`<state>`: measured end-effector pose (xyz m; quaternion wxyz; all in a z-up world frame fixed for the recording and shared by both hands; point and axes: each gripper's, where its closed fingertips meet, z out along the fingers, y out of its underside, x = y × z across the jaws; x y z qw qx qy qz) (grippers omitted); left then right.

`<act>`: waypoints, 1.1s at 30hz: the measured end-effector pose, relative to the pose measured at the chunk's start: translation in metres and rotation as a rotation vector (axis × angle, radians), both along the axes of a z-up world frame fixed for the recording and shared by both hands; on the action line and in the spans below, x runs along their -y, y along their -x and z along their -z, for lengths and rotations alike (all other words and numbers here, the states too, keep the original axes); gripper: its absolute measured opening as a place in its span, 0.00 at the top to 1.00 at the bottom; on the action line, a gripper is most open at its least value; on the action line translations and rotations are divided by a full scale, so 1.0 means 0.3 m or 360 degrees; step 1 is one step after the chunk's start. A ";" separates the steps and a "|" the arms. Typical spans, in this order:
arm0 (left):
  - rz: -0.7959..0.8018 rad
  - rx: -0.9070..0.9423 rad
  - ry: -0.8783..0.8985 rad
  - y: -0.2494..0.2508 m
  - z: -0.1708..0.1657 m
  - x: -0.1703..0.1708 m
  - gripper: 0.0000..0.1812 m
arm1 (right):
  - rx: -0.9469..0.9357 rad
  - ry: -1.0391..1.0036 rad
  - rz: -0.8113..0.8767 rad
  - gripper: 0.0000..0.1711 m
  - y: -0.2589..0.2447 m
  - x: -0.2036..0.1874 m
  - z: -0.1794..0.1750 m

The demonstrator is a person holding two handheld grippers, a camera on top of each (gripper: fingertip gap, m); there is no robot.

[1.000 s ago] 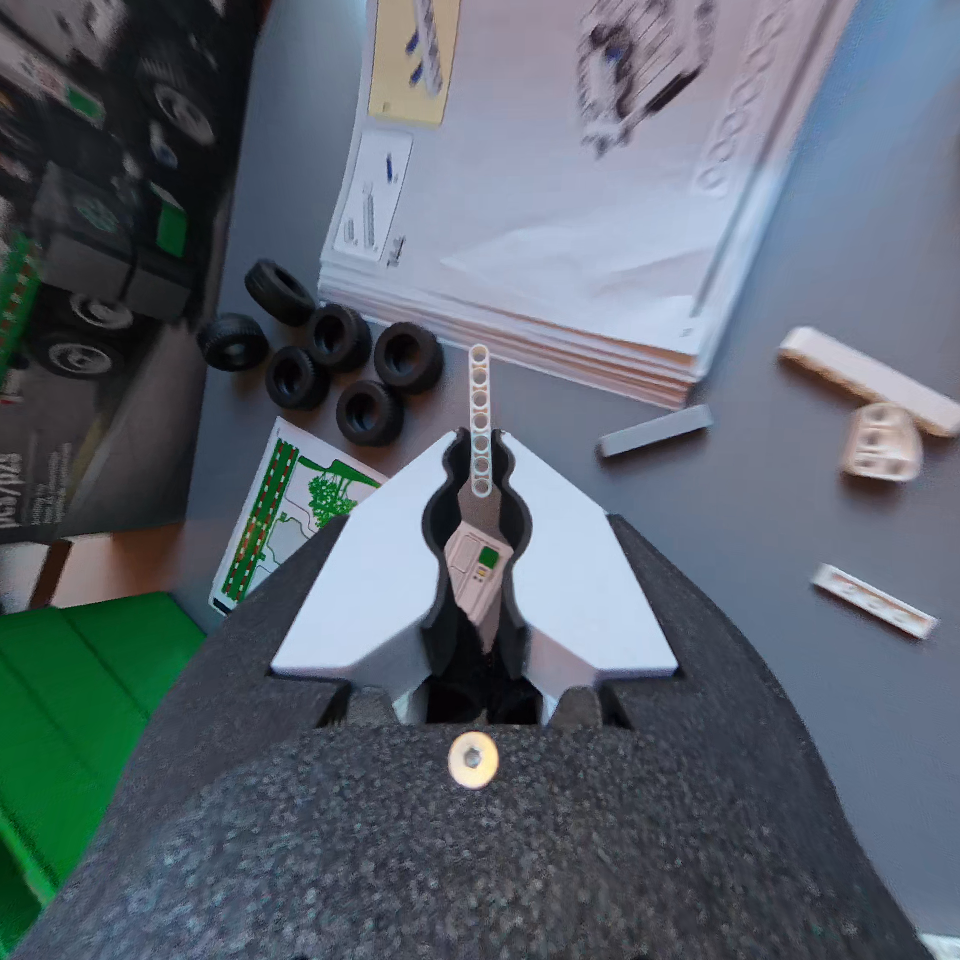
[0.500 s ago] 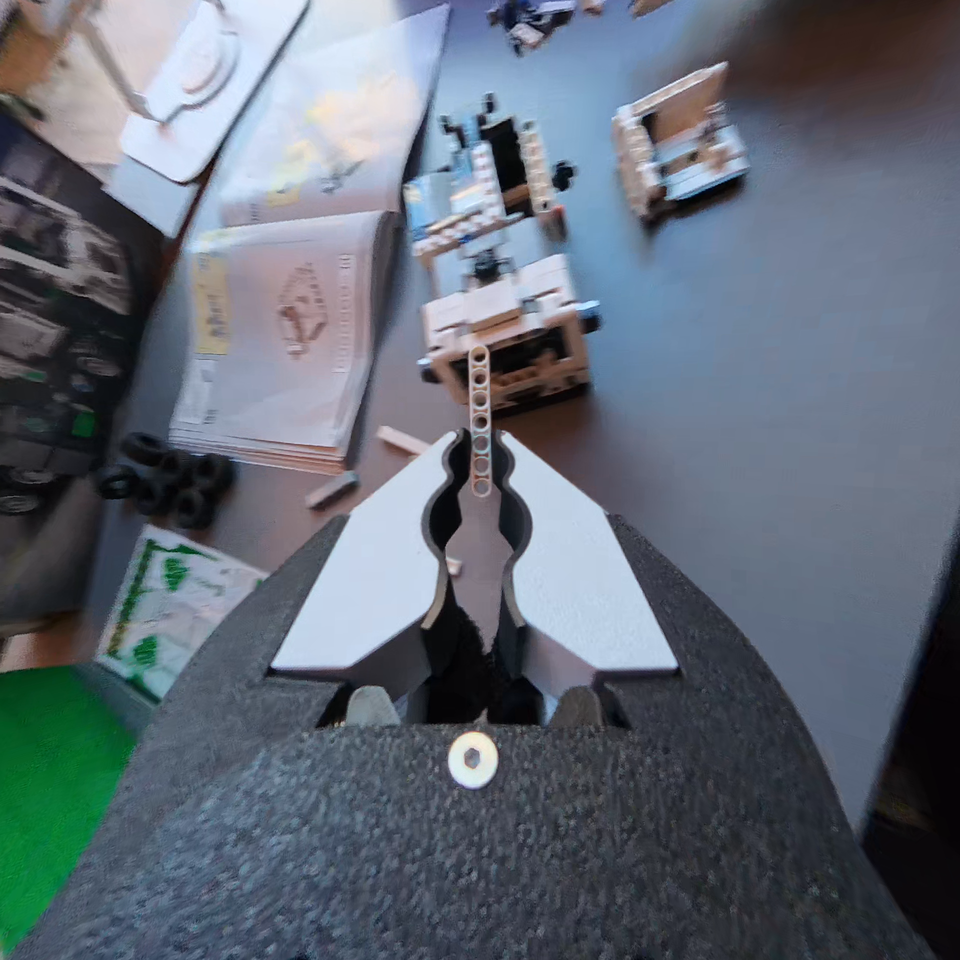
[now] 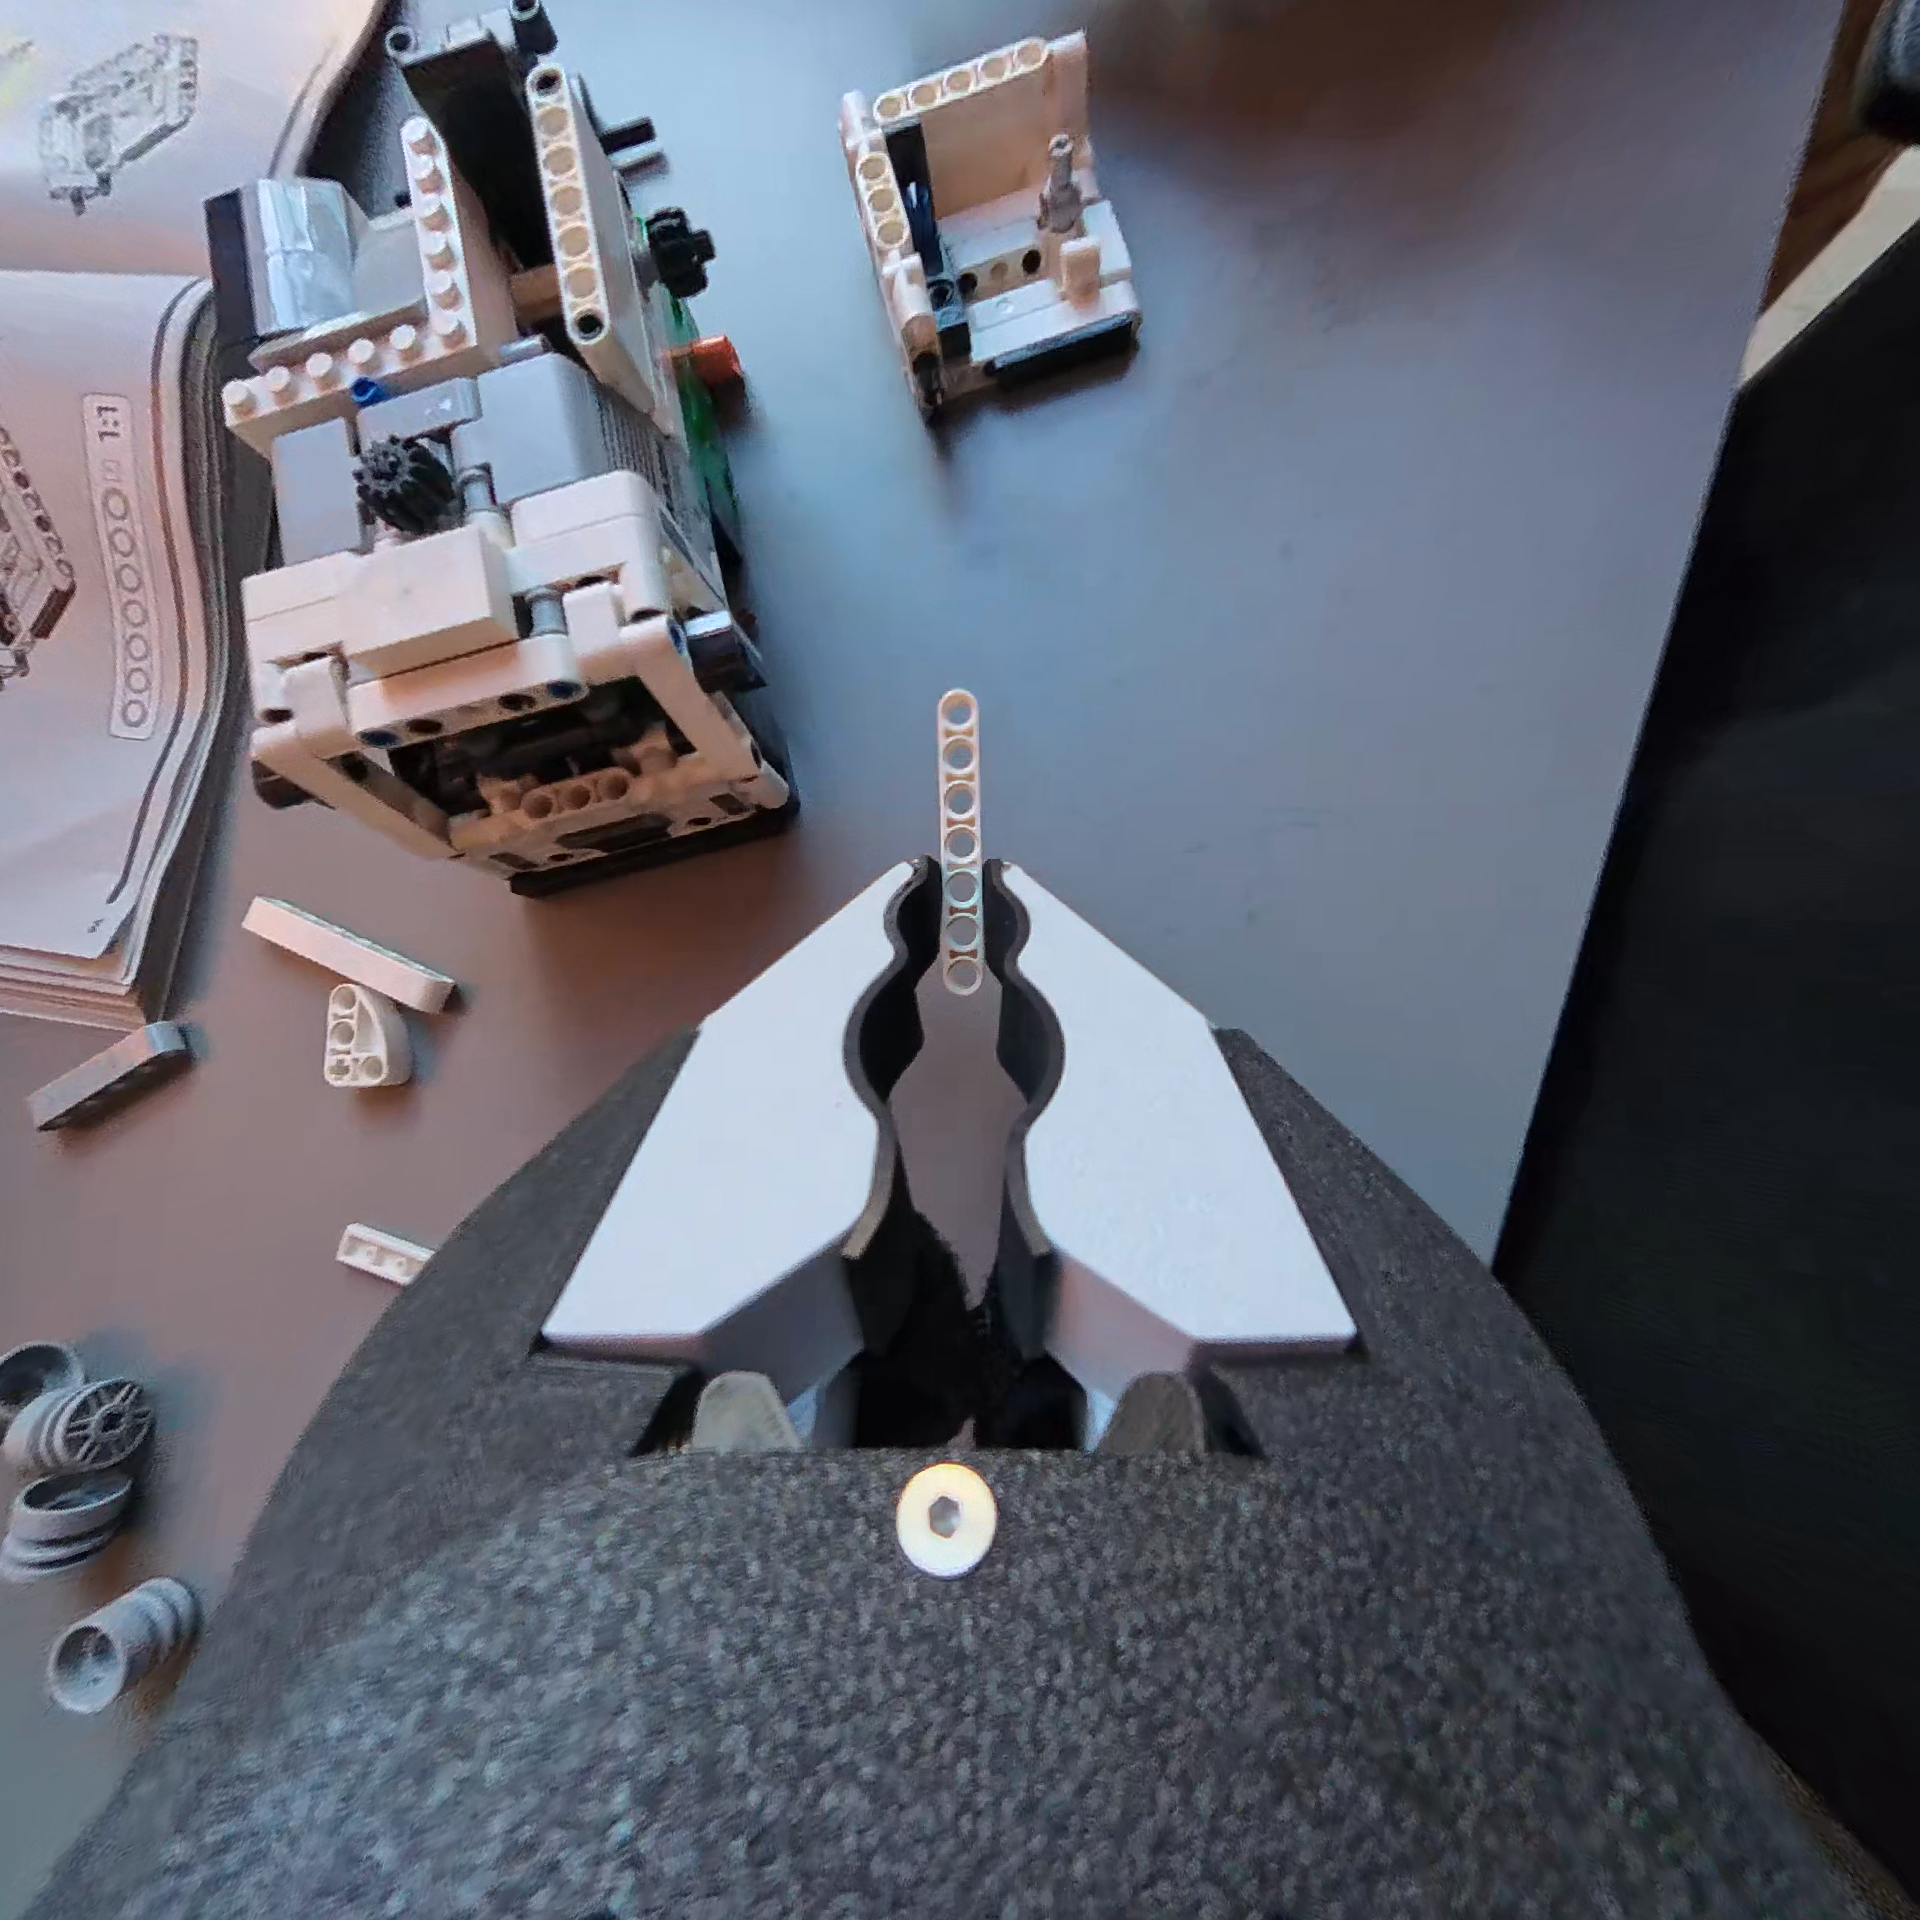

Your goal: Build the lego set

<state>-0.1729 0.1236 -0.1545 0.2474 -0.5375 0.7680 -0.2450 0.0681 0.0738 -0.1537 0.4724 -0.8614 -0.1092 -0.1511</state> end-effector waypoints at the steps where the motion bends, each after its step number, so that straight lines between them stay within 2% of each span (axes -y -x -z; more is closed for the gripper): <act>1: -0.0005 -0.0013 0.0013 -0.008 0.007 0.003 0.96 | 0.0005 -0.0001 -0.0001 0.95 0.000 0.000 0.000; 5: 0.0053 -0.0060 0.0133 -0.058 0.033 0.077 0.96 | 0.0016 -0.0004 -0.0004 0.95 0.002 0.001 -0.001; 7: 0.0063 -0.0098 0.0069 -0.070 0.059 0.087 0.96 | 0.0017 -0.0005 -0.0005 0.95 0.002 0.001 -0.001; 13: 0.0016 -0.0081 0.0142 -0.095 0.079 0.111 0.95 | -0.0005 -0.0012 -0.0007 0.95 0.002 0.002 -0.004; 15: -0.0015 0.0000 0.0189 -0.098 0.059 0.104 0.86 | -0.0011 -0.0012 -0.0006 0.95 0.002 0.002 -0.004; 18: -0.0037 0.0274 0.0418 -0.092 -0.037 0.100 0.86 | -0.0013 -0.0013 -0.0005 0.95 0.001 0.002 -0.005; 20: -0.0123 0.0489 0.0626 -0.083 -0.116 0.064 0.87 | -0.0011 -0.0010 -0.0004 0.95 0.001 0.002 -0.003; 24: -0.0257 0.0885 0.1222 -0.013 -0.295 -0.022 0.87 | 0.0001 0.0002 -0.0003 0.95 0.001 0.002 0.001; 26: -0.0329 0.1053 0.1398 0.051 -0.364 -0.093 0.88 | 0.0003 0.0004 -0.0003 0.95 0.001 0.002 0.001; 29: -0.0546 0.1225 0.1355 0.183 -0.421 -0.244 0.88 | 0.0003 -0.0002 -0.0006 0.95 0.002 0.002 -0.001; 33: -0.0874 0.1244 0.1012 0.346 -0.422 -0.395 0.93 | -0.0005 0.0000 -0.0007 0.95 0.002 0.002 -0.001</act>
